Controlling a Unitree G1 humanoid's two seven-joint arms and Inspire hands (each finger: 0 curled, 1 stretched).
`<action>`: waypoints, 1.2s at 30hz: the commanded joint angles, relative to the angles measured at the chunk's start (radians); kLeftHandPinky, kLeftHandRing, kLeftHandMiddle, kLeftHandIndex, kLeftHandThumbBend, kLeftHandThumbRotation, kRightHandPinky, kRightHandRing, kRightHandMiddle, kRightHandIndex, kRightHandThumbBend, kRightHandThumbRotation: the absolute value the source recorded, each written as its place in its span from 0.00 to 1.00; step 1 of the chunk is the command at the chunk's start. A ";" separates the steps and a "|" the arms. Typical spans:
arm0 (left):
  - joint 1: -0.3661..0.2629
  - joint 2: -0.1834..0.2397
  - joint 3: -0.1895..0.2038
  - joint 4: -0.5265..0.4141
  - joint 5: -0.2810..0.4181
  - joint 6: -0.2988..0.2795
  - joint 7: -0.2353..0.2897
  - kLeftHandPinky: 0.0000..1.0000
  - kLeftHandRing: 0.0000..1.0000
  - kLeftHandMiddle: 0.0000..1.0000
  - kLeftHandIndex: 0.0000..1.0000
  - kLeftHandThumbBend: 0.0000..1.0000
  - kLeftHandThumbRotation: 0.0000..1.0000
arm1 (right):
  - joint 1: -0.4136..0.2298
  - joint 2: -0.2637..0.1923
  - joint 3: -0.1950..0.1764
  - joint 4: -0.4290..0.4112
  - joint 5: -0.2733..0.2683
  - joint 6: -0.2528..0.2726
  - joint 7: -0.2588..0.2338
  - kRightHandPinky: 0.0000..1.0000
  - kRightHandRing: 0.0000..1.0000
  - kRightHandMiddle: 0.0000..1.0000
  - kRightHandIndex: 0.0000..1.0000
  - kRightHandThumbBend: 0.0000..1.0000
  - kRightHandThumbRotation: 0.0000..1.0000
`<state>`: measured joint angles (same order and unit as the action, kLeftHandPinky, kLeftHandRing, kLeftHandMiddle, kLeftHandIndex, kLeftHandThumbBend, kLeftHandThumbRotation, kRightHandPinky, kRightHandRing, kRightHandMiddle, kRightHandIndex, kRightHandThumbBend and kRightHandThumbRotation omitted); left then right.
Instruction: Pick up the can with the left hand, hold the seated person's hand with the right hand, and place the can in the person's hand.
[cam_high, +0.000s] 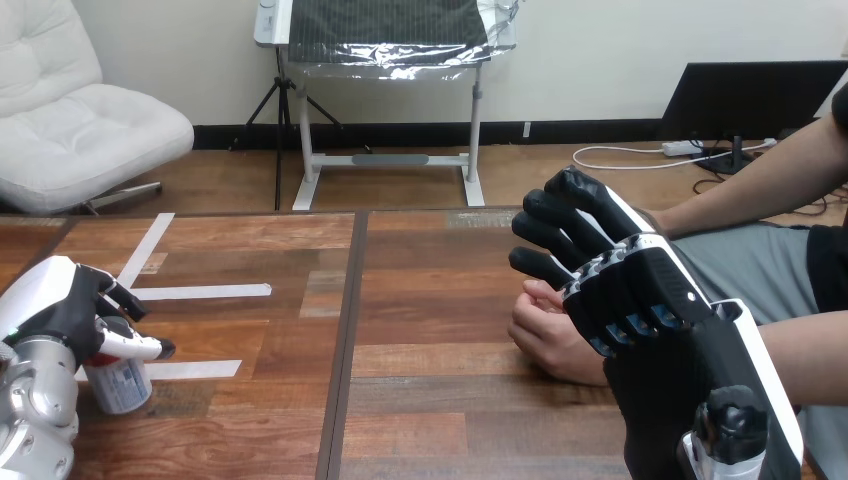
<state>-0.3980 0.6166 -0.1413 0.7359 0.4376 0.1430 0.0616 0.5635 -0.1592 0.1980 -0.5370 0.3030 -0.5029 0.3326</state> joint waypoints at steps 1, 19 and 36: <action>-0.028 0.009 0.018 -0.032 -0.003 -0.003 0.010 0.41 0.47 0.52 0.50 0.74 0.00 | -0.038 0.007 -0.004 -0.038 0.015 0.003 -0.005 0.85 0.88 0.88 0.88 1.00 0.85; -0.043 0.018 -0.003 -0.037 0.017 0.053 -0.056 0.49 0.56 0.60 0.55 0.76 0.00 | -0.042 0.006 -0.007 -0.031 0.020 -0.004 0.001 0.85 0.88 0.88 0.88 0.99 0.84; -0.051 0.029 -0.013 -0.039 0.037 0.061 -0.100 0.59 0.72 0.76 0.75 0.88 0.03 | -0.042 0.005 -0.006 -0.037 0.025 0.001 0.001 0.85 0.88 0.88 0.88 1.00 0.85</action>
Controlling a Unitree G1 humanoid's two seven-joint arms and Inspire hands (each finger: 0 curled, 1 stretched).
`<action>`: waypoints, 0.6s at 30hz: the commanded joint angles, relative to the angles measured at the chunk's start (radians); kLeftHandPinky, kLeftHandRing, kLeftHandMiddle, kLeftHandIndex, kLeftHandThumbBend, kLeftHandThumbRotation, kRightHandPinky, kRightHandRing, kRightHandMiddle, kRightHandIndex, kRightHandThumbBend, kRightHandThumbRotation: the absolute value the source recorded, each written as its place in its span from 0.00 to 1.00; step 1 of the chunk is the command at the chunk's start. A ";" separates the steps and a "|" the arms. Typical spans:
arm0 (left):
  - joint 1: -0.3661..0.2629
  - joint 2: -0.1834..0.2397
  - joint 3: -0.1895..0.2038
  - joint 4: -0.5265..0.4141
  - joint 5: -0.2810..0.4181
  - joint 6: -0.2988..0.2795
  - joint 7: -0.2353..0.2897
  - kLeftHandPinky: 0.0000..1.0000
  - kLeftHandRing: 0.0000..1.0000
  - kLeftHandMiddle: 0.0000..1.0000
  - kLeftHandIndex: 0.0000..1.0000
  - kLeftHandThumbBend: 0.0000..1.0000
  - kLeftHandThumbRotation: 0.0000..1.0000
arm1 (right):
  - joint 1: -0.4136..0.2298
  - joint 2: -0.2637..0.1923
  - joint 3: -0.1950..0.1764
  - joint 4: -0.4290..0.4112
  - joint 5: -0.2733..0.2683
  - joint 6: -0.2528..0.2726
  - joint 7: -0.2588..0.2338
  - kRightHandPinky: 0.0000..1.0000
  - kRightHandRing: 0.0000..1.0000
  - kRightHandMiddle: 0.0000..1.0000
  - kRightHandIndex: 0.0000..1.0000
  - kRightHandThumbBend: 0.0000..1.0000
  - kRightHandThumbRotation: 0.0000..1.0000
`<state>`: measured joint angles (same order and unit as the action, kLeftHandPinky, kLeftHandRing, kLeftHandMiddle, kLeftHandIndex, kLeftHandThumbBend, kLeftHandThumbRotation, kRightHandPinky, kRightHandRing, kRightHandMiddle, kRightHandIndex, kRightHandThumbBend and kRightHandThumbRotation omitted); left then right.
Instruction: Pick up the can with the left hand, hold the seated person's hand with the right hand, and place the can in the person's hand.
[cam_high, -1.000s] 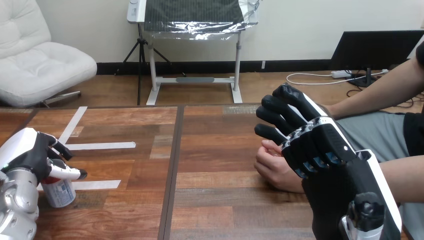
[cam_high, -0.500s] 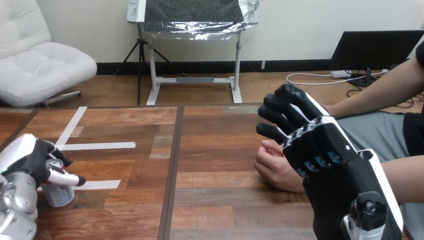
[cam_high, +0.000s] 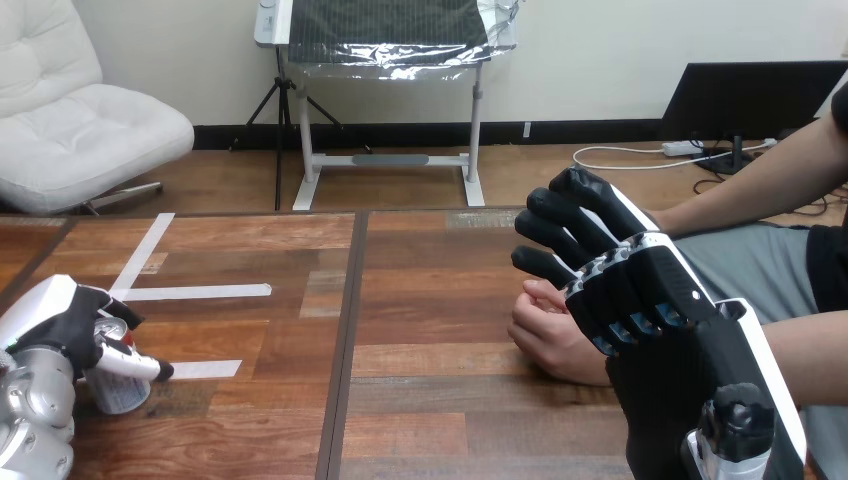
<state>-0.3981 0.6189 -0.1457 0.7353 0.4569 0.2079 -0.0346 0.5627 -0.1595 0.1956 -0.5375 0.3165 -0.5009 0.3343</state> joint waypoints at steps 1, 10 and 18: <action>-0.051 0.026 -0.006 -0.037 0.015 -0.006 -0.003 0.60 0.73 0.77 0.75 0.88 0.04 | -0.041 0.005 -0.004 -0.035 0.012 -0.003 0.000 0.85 0.88 0.88 0.88 1.00 0.85; -0.055 0.023 0.002 -0.025 0.014 -0.012 0.017 0.69 0.81 0.82 0.80 0.92 0.19 | -0.039 0.004 -0.007 -0.030 0.012 -0.009 0.004 0.85 0.88 0.88 0.88 0.99 0.84; -0.059 0.023 0.002 -0.004 0.020 -0.035 0.046 0.73 0.83 0.84 0.81 0.92 0.28 | -0.043 0.004 -0.007 -0.028 0.009 -0.010 0.005 0.85 0.88 0.88 0.88 0.99 0.84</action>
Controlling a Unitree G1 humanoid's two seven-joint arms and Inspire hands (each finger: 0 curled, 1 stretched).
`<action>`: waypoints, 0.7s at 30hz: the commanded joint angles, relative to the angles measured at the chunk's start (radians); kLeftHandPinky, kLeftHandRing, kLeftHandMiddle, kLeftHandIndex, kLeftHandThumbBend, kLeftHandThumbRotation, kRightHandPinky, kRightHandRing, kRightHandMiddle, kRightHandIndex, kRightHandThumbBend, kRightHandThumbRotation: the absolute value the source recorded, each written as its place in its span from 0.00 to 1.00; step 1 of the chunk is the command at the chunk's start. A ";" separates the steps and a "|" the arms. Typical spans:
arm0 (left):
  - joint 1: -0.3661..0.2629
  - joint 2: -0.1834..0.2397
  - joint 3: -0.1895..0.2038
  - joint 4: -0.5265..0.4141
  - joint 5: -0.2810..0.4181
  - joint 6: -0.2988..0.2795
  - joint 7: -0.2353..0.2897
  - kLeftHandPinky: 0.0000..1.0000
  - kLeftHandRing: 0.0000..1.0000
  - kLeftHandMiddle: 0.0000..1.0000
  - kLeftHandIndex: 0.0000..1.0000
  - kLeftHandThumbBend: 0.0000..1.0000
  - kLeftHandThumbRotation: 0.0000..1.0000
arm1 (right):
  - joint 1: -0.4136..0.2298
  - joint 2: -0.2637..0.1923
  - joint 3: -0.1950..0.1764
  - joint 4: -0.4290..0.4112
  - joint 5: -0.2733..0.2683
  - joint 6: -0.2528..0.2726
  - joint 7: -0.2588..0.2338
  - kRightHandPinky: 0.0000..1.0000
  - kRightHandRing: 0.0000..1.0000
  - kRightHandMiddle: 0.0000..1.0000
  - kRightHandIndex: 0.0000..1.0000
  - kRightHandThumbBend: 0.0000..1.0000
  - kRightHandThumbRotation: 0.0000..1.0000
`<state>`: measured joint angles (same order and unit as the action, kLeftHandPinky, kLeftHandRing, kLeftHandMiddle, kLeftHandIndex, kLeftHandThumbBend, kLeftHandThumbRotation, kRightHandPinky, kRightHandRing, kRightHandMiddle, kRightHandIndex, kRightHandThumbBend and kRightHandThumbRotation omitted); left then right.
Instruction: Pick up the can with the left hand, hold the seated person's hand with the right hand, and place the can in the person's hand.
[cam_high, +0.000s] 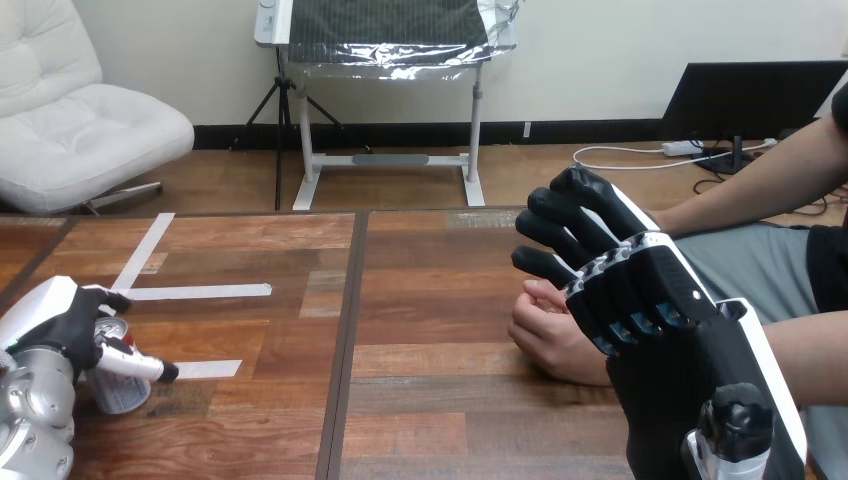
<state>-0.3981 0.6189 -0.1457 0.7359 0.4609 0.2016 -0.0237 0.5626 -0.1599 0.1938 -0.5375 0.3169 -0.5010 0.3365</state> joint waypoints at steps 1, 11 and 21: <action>-0.061 0.023 0.002 -0.001 0.016 -0.029 0.037 0.74 0.83 0.84 0.82 0.93 0.29 | -0.043 0.005 -0.005 -0.029 0.007 -0.008 0.002 0.85 0.88 0.88 0.88 0.99 0.84; -0.061 0.027 0.005 -0.004 0.010 -0.024 0.031 0.74 0.83 0.84 0.83 0.94 0.31 | -0.042 0.007 -0.002 -0.029 0.004 -0.010 0.001 0.85 0.88 0.88 0.89 1.00 0.85; -0.061 0.033 0.020 -0.027 -0.011 0.017 -0.022 0.74 0.85 0.86 0.84 0.93 0.30 | -0.037 0.004 -0.004 -0.031 0.006 -0.010 0.003 0.85 0.88 0.88 0.89 0.99 0.85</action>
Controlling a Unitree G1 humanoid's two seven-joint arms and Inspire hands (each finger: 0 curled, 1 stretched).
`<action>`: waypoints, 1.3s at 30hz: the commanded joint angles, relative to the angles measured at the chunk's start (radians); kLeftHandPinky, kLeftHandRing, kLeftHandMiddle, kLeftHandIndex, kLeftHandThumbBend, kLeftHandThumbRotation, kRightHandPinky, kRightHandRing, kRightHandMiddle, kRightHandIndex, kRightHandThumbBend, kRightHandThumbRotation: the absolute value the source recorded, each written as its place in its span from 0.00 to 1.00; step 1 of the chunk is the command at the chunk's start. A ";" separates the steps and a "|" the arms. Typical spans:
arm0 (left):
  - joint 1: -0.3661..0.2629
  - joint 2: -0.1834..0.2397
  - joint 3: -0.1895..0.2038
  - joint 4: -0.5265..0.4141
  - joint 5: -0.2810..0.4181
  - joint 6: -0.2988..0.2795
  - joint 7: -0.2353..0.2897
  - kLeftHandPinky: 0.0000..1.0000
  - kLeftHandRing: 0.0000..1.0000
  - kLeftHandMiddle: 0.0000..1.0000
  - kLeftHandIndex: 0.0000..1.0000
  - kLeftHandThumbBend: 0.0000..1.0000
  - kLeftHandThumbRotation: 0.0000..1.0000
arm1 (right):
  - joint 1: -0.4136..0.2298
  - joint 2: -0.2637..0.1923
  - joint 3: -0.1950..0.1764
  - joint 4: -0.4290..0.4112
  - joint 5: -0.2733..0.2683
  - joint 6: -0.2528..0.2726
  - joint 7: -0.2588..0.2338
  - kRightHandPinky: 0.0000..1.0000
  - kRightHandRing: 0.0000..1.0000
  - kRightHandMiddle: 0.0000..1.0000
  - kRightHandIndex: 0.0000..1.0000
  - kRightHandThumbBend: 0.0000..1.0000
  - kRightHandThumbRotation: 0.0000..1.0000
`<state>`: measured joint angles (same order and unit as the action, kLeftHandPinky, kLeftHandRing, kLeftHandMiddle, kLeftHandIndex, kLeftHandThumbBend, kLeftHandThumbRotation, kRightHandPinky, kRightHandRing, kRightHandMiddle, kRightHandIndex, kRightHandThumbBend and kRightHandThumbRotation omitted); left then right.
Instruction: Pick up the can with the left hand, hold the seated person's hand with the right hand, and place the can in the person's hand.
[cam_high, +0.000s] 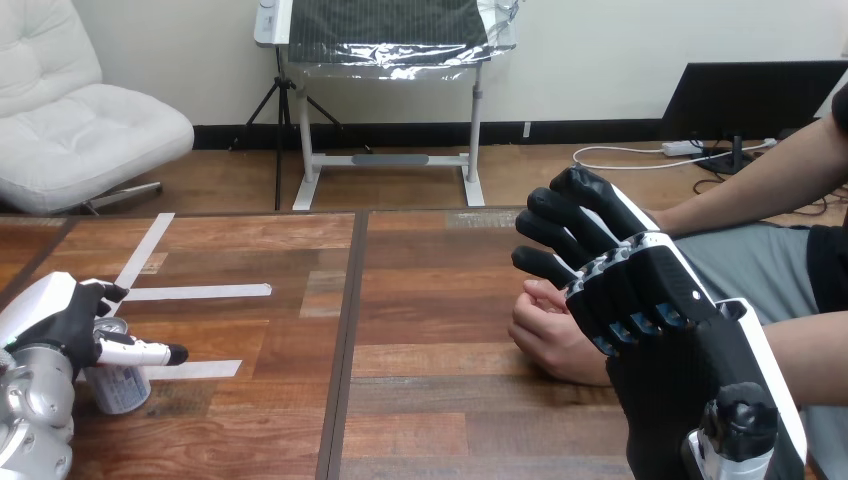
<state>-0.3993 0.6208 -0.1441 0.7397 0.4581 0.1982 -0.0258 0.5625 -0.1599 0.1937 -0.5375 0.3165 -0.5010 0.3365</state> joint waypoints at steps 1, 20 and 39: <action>-0.060 0.031 0.020 -0.035 -0.009 0.027 -0.025 0.74 0.85 0.86 0.84 0.93 0.30 | -0.036 0.003 -0.004 -0.032 0.007 -0.009 0.002 0.85 0.88 0.88 0.89 0.99 0.85; -0.045 0.049 0.064 -0.099 -0.067 0.078 -0.115 0.76 0.88 0.89 0.86 0.91 0.19 | -0.032 0.006 -0.003 -0.033 0.004 -0.010 -0.001 0.85 0.88 0.88 0.88 0.99 0.86; -0.013 0.074 0.093 -0.134 -0.094 0.068 -0.155 0.75 0.87 0.90 0.86 0.93 0.10 | -0.029 0.007 -0.002 -0.032 0.000 -0.012 -0.002 0.85 0.88 0.88 0.89 0.99 0.86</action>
<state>-0.3956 0.6518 -0.0571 0.6599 0.3579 0.2792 -0.1749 0.5633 -0.1594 0.1937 -0.5375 0.3152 -0.5010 0.3348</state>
